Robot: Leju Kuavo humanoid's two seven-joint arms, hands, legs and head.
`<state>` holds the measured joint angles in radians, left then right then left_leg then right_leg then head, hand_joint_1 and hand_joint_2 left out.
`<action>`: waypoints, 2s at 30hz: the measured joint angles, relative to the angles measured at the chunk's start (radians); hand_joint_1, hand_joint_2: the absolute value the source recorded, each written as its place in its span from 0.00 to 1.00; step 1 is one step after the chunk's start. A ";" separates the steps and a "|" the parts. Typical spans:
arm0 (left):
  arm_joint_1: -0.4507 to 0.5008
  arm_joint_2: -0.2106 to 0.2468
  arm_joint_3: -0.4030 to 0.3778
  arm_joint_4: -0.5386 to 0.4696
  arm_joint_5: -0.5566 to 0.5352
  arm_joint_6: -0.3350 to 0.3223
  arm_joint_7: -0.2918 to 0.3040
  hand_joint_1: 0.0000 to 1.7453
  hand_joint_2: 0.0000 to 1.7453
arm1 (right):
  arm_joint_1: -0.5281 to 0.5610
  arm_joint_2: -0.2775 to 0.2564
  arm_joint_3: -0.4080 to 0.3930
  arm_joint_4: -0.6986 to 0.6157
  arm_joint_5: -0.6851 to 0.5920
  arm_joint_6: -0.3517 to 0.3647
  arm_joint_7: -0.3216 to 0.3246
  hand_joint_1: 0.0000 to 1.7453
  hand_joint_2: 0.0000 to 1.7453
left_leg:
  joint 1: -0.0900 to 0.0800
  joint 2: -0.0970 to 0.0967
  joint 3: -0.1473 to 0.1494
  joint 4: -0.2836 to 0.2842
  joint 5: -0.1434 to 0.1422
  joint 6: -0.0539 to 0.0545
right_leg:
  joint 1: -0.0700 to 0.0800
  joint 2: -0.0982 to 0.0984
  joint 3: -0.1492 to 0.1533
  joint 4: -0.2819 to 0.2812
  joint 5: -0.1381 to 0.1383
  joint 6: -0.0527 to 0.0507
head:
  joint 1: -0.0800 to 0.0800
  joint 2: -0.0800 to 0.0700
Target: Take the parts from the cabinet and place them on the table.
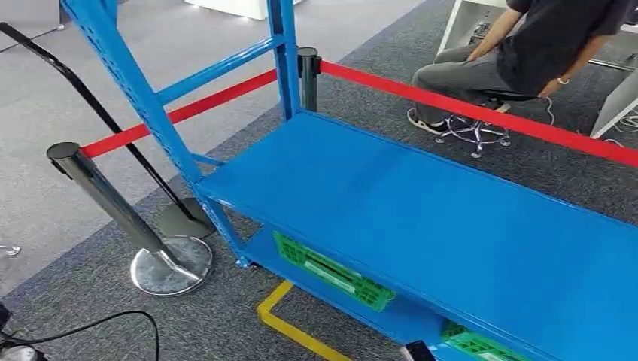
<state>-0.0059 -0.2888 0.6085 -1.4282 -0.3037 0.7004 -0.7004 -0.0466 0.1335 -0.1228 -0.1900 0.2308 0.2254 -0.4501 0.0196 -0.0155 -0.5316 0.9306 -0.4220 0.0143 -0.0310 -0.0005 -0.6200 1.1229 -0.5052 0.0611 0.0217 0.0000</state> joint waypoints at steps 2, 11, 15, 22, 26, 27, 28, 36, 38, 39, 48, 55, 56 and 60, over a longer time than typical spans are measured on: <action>0.000 0.000 0.000 0.000 0.000 0.000 0.000 1.00 1.00 | -0.003 0.000 0.000 0.000 0.000 -0.001 -0.001 0.00 1.00 | 0.005 -0.001 -0.006 0.027 -0.017 -0.020 | -0.005 0.011 0.074 -0.135 0.026 0.008 | 0.002 0.000; -0.004 0.003 -0.002 -0.009 -0.002 0.001 0.000 1.00 1.00 | -0.005 0.012 -0.004 0.001 -0.005 0.008 -0.001 0.00 1.00 | -0.015 -0.005 -0.012 0.026 0.017 0.015 | -0.012 0.011 0.079 -0.152 0.047 -0.037 | -0.020 0.000; -0.004 0.002 -0.001 -0.009 -0.002 0.000 0.000 1.00 1.00 | -0.003 0.011 -0.004 0.001 0.001 0.000 -0.003 0.00 1.00 | 0.004 -0.002 -0.007 0.009 -0.009 -0.064 | 0.003 0.009 0.070 -0.142 0.040 -0.041 | -0.030 0.000; -0.004 0.003 -0.001 -0.008 -0.001 0.000 0.000 1.00 1.00 | -0.005 0.008 -0.007 0.001 -0.008 0.014 0.002 0.00 1.00 | 0.001 -0.003 -0.019 0.036 -0.021 -0.041 | -0.003 0.006 0.075 -0.149 0.044 -0.025 | -0.029 0.000; -0.003 0.001 -0.002 -0.009 -0.002 0.001 0.000 1.00 1.00 | -0.006 0.009 -0.008 0.001 -0.003 0.010 -0.003 0.00 1.00 | 0.002 -0.004 -0.010 0.008 -0.005 -0.051 | 0.003 0.003 0.084 -0.166 0.049 -0.050 | -0.026 0.000; -0.003 0.001 0.000 -0.008 -0.002 0.000 0.000 1.00 1.00 | -0.004 0.009 -0.008 0.001 -0.003 0.010 -0.002 0.00 1.00 | 0.000 -0.004 -0.012 0.011 -0.006 -0.039 | 0.002 0.003 0.083 -0.167 0.052 -0.038 | -0.028 0.000; -0.003 0.001 0.000 -0.008 -0.002 0.000 0.000 1.00 1.00 | -0.004 0.009 -0.008 0.001 -0.006 0.013 0.000 0.00 1.00 | 0.000 -0.004 -0.015 0.014 -0.006 -0.038 | 0.001 0.002 0.084 -0.167 0.051 -0.036 | -0.029 0.000; -0.002 0.001 0.000 -0.008 -0.006 0.000 0.000 1.00 1.00 | -0.003 0.009 -0.009 0.001 0.002 0.010 -0.006 0.00 1.00 | -0.002 -0.004 -0.023 0.031 -0.013 -0.028 | 0.000 0.002 0.084 -0.167 0.051 -0.026 | -0.029 0.000; -0.002 0.001 0.000 -0.008 -0.006 0.000 0.000 1.00 1.00 | -0.003 0.009 -0.009 0.001 0.002 0.009 -0.006 0.00 1.00 | -0.002 -0.004 -0.023 0.031 -0.013 -0.028 | 0.000 0.002 0.084 -0.167 0.052 -0.023 | -0.029 0.000; -0.002 0.001 0.000 -0.009 -0.006 0.000 0.000 1.00 1.00 | -0.003 0.009 -0.009 0.001 0.002 0.009 -0.006 0.00 1.00 | -0.002 -0.004 -0.024 0.031 -0.013 -0.028 | 0.000 0.002 0.084 -0.167 0.052 -0.023 | -0.029 0.000; -0.002 0.001 0.000 -0.008 -0.007 0.000 0.000 1.00 1.00 | -0.003 0.009 -0.010 0.001 -0.005 0.017 -0.001 0.00 1.00 | -0.002 -0.004 -0.024 0.032 -0.013 -0.028 | 0.000 0.002 0.083 -0.166 0.052 -0.022 | -0.029 0.000; -0.003 0.000 0.001 -0.010 -0.010 0.000 0.000 1.00 1.00 | -0.005 0.009 -0.010 0.001 -0.003 0.015 0.004 0.00 1.00 | -0.001 -0.002 -0.014 0.018 -0.006 0.007 | -0.007 0.002 0.076 -0.157 0.039 0.002 | -0.027 0.000; -0.003 0.000 0.000 -0.010 -0.011 0.000 0.000 1.00 1.00 | -0.006 0.009 -0.010 0.001 -0.003 0.014 0.004 0.00 1.00 | -0.001 -0.002 -0.015 0.018 -0.006 0.009 | -0.005 0.002 0.051 -0.102 0.000 -0.001 | -0.026 0.000; -0.002 0.000 0.000 -0.009 -0.011 0.000 0.000 1.00 1.00 | -0.001 0.009 -0.010 0.001 0.000 0.010 0.003 0.00 1.00 | -0.009 -0.001 -0.018 0.022 -0.010 0.013 | 0.001 0.002 -0.082 0.169 -0.103 -0.003 | -0.027 0.000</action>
<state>-0.0084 -0.2884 0.6088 -1.4374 -0.3143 0.7008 -0.7004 -0.0478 0.1427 -0.1324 -0.1888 0.2312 0.2354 -0.4471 0.0104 -0.0167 -0.5497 0.9529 -0.4324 0.0275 -0.0296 0.0013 -0.7018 1.2919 -0.6080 0.0583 -0.0053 0.0000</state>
